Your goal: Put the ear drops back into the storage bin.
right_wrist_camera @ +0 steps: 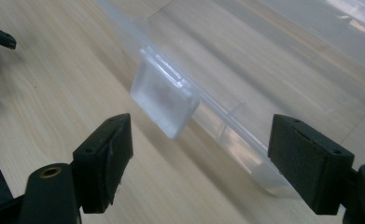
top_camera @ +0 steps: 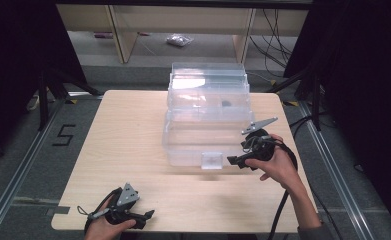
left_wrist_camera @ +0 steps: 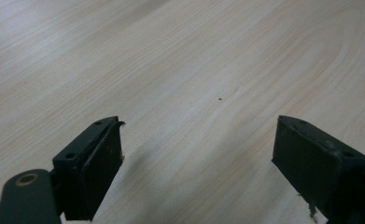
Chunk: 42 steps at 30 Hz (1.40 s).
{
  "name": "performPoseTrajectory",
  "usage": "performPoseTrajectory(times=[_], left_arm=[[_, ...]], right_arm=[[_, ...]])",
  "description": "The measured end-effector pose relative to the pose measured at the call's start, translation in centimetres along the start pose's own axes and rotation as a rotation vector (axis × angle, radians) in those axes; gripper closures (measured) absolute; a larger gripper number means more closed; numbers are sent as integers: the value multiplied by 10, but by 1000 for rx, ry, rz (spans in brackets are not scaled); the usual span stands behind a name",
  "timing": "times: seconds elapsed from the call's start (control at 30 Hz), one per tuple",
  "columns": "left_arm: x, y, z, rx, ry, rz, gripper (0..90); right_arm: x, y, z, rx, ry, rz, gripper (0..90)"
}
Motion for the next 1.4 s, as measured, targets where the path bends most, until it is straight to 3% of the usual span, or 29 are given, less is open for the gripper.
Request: performPoseTrajectory(times=[0.07, 0.1, 0.17, 0.2, 0.23, 0.27, 0.3, 0.33, 0.37, 0.5, 0.53, 0.57, 0.6, 0.63, 0.73, 0.8, 0.83, 0.87, 0.9, 0.93, 0.97, 1.03, 1.1, 1.13, 1.17, 1.23, 1.27, 1.37, 1.4], left_arm=[[-1, 1, 0, 6, 3, 4, 153], [0, 0, 0, 3, 2, 4, 153], [0, 1, 0, 9, 8, 4, 153], [1, 0, 0, -5, 0, 0, 153], [1, -1, 0, -17, -7, 5, 153], [0, 1, 0, 11, 8, 6, 153], [0, 0, 0, -2, 0, 3, 153], [1, -1, 0, -21, -10, 3, 153], [1, -1, 0, -17, -8, 1, 153], [1, -4, 0, -21, -16, 13, 153], [-1, -2, 0, 21, 2, 19, 153], [-1, -2, 0, 21, 6, 19, 153], [1, -5, 0, -17, -18, 26, 153], [0, -2, 0, 24, 10, 30, 153], [4, -2, 0, -1, 2, 29, 153], [3, 1, 1, 37, 28, 35, 153], [3, 2, 1, 46, 28, 38, 153], [4, 0, 0, 23, 18, 49, 153], [4, 1, 1, 31, 25, 49, 153], [5, 1, 1, 36, 25, 55, 153], [6, 1, 1, 24, 22, 59, 153], [5, 2, 1, 44, 41, 50, 153], [6, 2, 0, 34, 31, 60, 153], [7, 0, 0, 16, 22, 63, 153], [8, 1, 0, 12, 19, 66, 153], [8, 0, 0, 13, 23, 62, 153], [7, 1, 0, 38, 28, 57, 153], [8, 1, 0, 33, 28, 61, 153], [8, 1, 0, 31, 29, 60, 153]], right_arm=[[0, -1, -3, 17, 11, -6, 229], [-1, -3, -4, -6, 16, 5, 226], [-1, -3, -7, 25, 19, -2, 225], [-2, -5, -8, 6, 28, -1, 224], [-2, -5, -10, 22, 23, -2, 223], [-2, -8, -11, 0, 30, -2, 223], [-4, -7, -13, 25, 41, -14, 222], [-3, -9, -14, 15, 30, -1, 222], [-4, -9, -15, 34, 37, -10, 222], [-7, -15, -19, 17, 49, -3, 221], [-8, -16, -20, 32, 57, -14, 222], [-9, -18, -21, 35, 66, -20, 222], [-8, -20, -22, 16, 57, -8, 222], [-9, -21, -23, 25, 67, -16, 222], [-12, -26, -27, 40, 90, -20, 222], [-14, -28, -30, 59, 100, -30, 223], [-15, -31, -32, 34, 99, -30, 223], [-16, -33, -34, 28, 91, -19, 222], [-18, -34, -36, 43, 101, -22, 223], [-19, -38, -38, 1, 99, -26, 223], [-19, -36, -38, 51, 101, -20, 223], [-21, -41, -42, -2, 114, -25, 224], [-22, -38, -45, 33, 114, -32, 221], [-24, -42, -48, -11, 136, -36, 222], [-24, -39, -49, 21, 138, -34, 221], [-25, -40, -54, -16, 155, -30, 220], [-27, -39, -56, 5, 166, -26, 220], [-27, -39, -63, -32, 184, -30, 217], [-28, -38, -66, -23, 192, -33, 217]])
Point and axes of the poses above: each handheld gripper's, and its own axes: x roughly backward along the jaws, z roughly out of its top, y roughly to its right, the point moved 2 cm from there along -x, roughly forward along the jaws, and after that the axes turned 10 degrees about z, right-handed, at the moved point
